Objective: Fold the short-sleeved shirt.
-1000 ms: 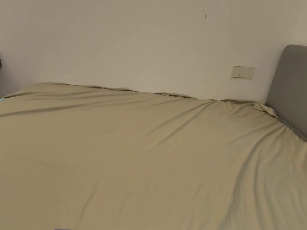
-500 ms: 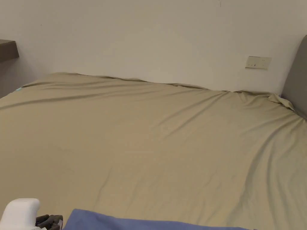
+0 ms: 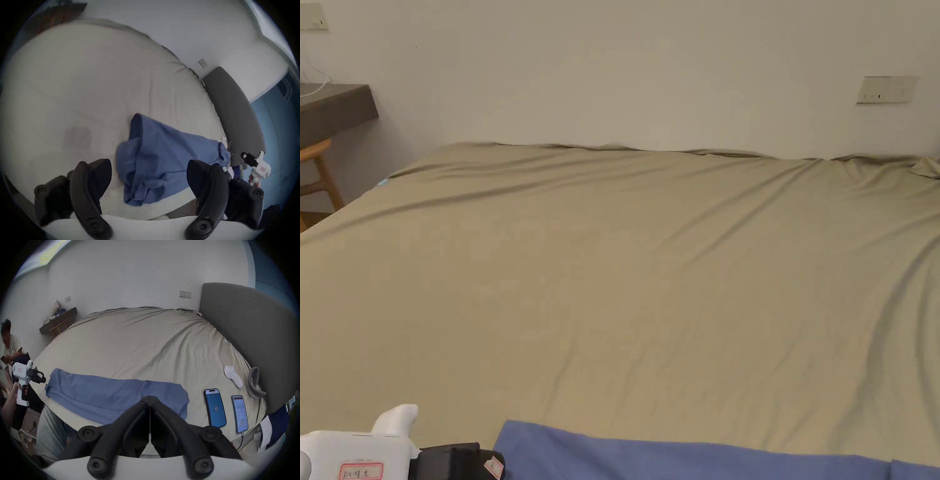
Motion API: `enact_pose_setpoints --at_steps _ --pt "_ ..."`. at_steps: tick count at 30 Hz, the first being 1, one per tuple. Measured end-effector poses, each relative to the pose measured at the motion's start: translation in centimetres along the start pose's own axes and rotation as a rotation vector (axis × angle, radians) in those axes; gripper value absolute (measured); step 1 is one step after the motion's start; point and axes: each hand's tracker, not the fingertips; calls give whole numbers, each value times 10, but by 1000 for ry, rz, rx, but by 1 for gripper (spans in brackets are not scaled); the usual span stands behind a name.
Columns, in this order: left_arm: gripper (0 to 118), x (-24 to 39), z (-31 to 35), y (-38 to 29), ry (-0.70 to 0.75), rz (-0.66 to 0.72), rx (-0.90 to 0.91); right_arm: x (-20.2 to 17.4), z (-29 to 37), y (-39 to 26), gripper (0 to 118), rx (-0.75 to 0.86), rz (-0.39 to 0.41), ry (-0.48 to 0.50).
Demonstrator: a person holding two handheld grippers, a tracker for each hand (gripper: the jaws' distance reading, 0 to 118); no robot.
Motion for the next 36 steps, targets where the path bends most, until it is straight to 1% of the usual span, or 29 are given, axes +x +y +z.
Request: enact_pose_setpoints --at_steps 4,5,6,7,8,9,10,11,12,13,14,15,17,19,20,23,24,26,28,30,32,35,36 --pt "104 -22 -37 2 -118 110 -71 -2 -1 1 3 -15 -8 26" --pt "104 -19 -39 0 -183 129 -31 -3 -2 1 3 -20 -7 29" --pt "104 -20 -35 1 -283 135 31 -4 -3 1 3 -24 -4 29" --pt "104 -23 -45 2 -376 199 5 -5 -4 1 3 -28 1 33" --pt "102 -26 -58 -1 -395 287 -75 -8 -4 -1 3 -31 2 40" --pt "93 -28 -68 -5 -407 335 -121 -9 -5 -2 3 -34 -1 46" --pt "71 -25 -70 -10 -479 328 -88 -10 -6 -3 3 -37 -3 51" --pt "36 -21 -72 -13 -423 299 -78 -10 -7 -5 3 -40 -5 53" --pt "7 -17 -74 -16 -361 295 -81 -11 -8 -6 3 -44 -9 52" --pt "7 -41 -92 -8 -270 279 -108 -10 -8 -7 3 -48 -12 52" --pt "7 -42 -94 -10 -243 308 -103 -10 -8 -8 3 -50 -13 52" --pt "7 -48 -86 -12 -381 362 -62 -9 -8 -9 3 -52 -15 51" --pt "7 -42 -68 -1 -283 285 -38 -6 -8 -9 3 -55 -18 46" --pt "7 -26 -54 8 -244 225 -38 -3 -6 -9 3 -47 -22 45" --pt "7 -13 -47 15 -199 186 -35 -1 -5 -8 3 -44 -25 45" --pt "7 48 -24 30 -84 0 0 2 -5 -8 3 -42 -28 40" --pt "7 63 -20 33 -67 -33 16 4 -5 -8 3 -40 -29 42" --pt "7 109 -13 38 -39 -45 24 5 -5 -7 3 -41 -31 46" --pt "7 141 -16 40 -34 -59 22 7 -4 -7 3 -39 -28 48" --pt "7 176 -27 34 -50 -114 15 9 -3 -7 3 -34 -28 52" --pt "7 208 -48 25 -99 -148 -14 13 -2 -7 3 -30 -34 55" --pt "7 248 -89 3 -193 -162 -80 17 -1 -8 3 -25 -45 53" --pt "7 257 -103 -2 -193 -175 -98 19 -1 -8 3 -24 -49 52"
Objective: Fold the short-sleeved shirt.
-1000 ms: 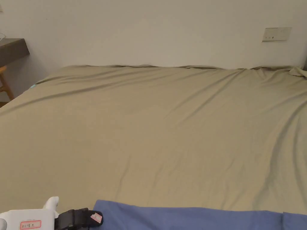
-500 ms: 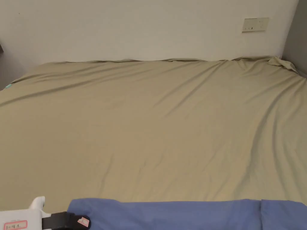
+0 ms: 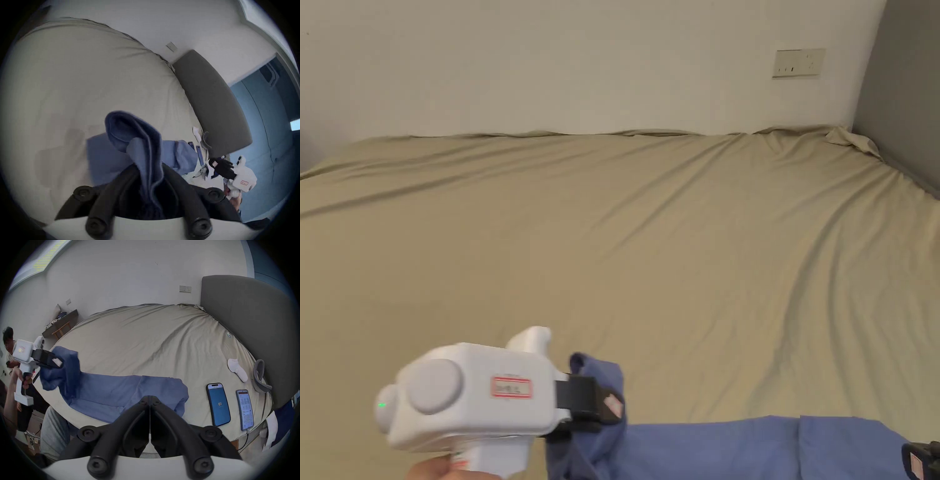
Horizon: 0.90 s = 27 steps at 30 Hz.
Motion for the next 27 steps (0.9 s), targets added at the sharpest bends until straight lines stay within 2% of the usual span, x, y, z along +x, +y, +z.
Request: enact_pose_setpoints --at_steps 5,6,8,9,14,17,18,19,21,22,24,27 --pt "9 -6 -78 -6 -4 44 -110 11 1 -3 3 -2 -9 -9" --pt "19 -8 -91 -9 -6 64 -145 13 0 -4 3 -4 -11 -10" --pt "79 -15 -111 -15 -19 88 -190 16 -2 -6 3 -11 -18 -8" --pt "86 -16 -114 -18 -32 110 -190 17 -3 -8 3 -15 -20 -5" --pt "86 -26 -84 -17 -230 220 -91 16 -10 -14 3 -42 -20 3" --pt "86 -43 -54 -19 -268 241 45 14 -12 -17 3 -57 -13 9" --pt "84 -50 -47 -21 -282 246 77 13 -12 -17 3 -59 -11 11" --pt "70 -59 -39 -23 -302 254 102 12 -12 -18 3 -61 -11 15" --pt "14 -71 -31 -30 -306 250 125 9 -10 -19 3 -63 -10 23" --pt "6 -79 -29 -33 -279 237 137 8 -10 -19 3 -63 -9 26" --pt "1 -93 -35 -39 -268 228 114 6 -8 -20 3 -64 -4 28" --pt "0 -102 -52 -52 -274 245 77 4 -5 -20 3 -55 -1 34"
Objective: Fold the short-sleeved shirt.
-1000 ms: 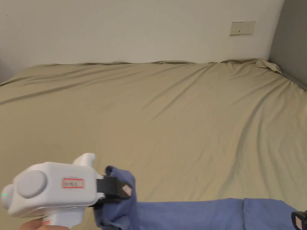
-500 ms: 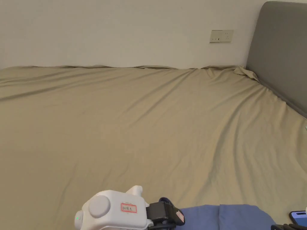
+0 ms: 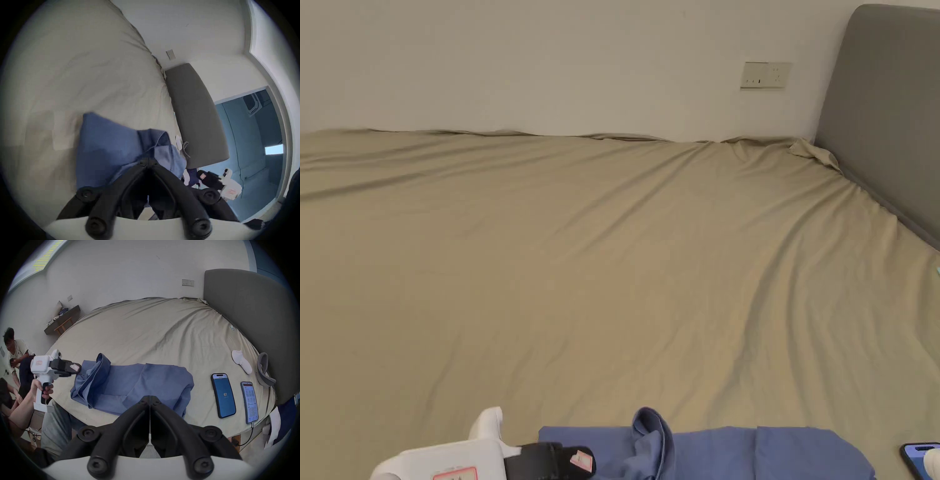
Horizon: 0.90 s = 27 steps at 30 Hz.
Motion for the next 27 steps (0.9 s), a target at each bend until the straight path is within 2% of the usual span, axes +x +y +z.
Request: enact_pose_setpoints --at_steps 3,8,9,10,11,14,16,21,22,23,24,25,27 --pt "0 6 -28 -19 -46 -19 -74 -2 3 -1 3 5 0 -2" --pt "0 23 -97 -67 24 -60 -261 -3 5 -2 3 2 1 -7" --pt "0 22 -107 -76 52 -64 -267 -4 6 -2 3 3 -1 -9" --pt "0 23 -115 -84 13 -46 -250 -4 7 -3 3 3 -2 -11" --pt "0 24 -114 -85 -33 -19 -221 -3 7 -3 3 3 -4 -14" --pt "0 27 -104 -77 -15 12 -187 -2 10 -4 3 3 -7 -18" --pt "0 37 -85 -70 -14 -19 -145 -1 10 -4 3 1 -5 -15" --pt "2 48 -3 -30 -136 -91 -29 -6 1 -4 3 -12 -5 -9" --pt "16 42 15 -21 -114 -99 3 -8 -1 -3 3 -17 -3 1" --pt "41 31 32 -10 -95 -115 26 -10 -3 -2 3 -22 3 11" --pt "76 20 42 -3 -47 -112 26 -13 -5 -2 3 -24 10 15" --pt "99 8 53 5 4 -89 22 -16 -6 -1 3 -24 20 19" --pt "99 -17 57 15 41 4 9 -20 -7 1 3 -22 36 35"
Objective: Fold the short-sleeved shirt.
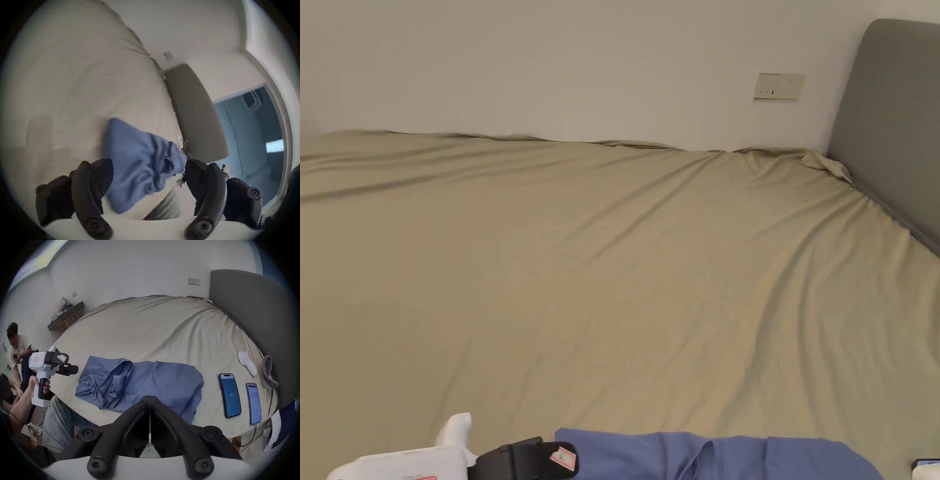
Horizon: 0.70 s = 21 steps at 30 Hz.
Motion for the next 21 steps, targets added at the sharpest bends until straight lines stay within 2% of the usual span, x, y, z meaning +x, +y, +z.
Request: enact_pose_setpoints --at_steps 5,8,9,10,11,12,13,16,21 --pt "99 -31 -39 -6 -29 141 -166 -4 5 7 3 21 3 5" --pt "98 -27 -69 -26 -269 217 -224 -2 11 11 3 35 -2 -2" --pt "93 -25 -71 -30 -200 192 -164 -2 12 11 3 37 -2 -5" --pt "80 -23 -73 -31 -184 173 -139 -1 13 12 3 37 -2 -9" --pt "57 -29 -73 -29 -183 164 -119 0 13 12 3 38 -1 -13" --pt "17 -32 -71 -32 -124 189 -117 0 14 13 3 38 1 -16" --pt "12 -35 -69 -34 -83 179 -110 0 14 13 3 37 2 -19" --pt "12 -37 -49 -43 -141 212 -82 -2 16 14 3 42 8 -22" --pt "9 -24 0 -27 -132 140 46 -6 15 18 3 48 4 -14"
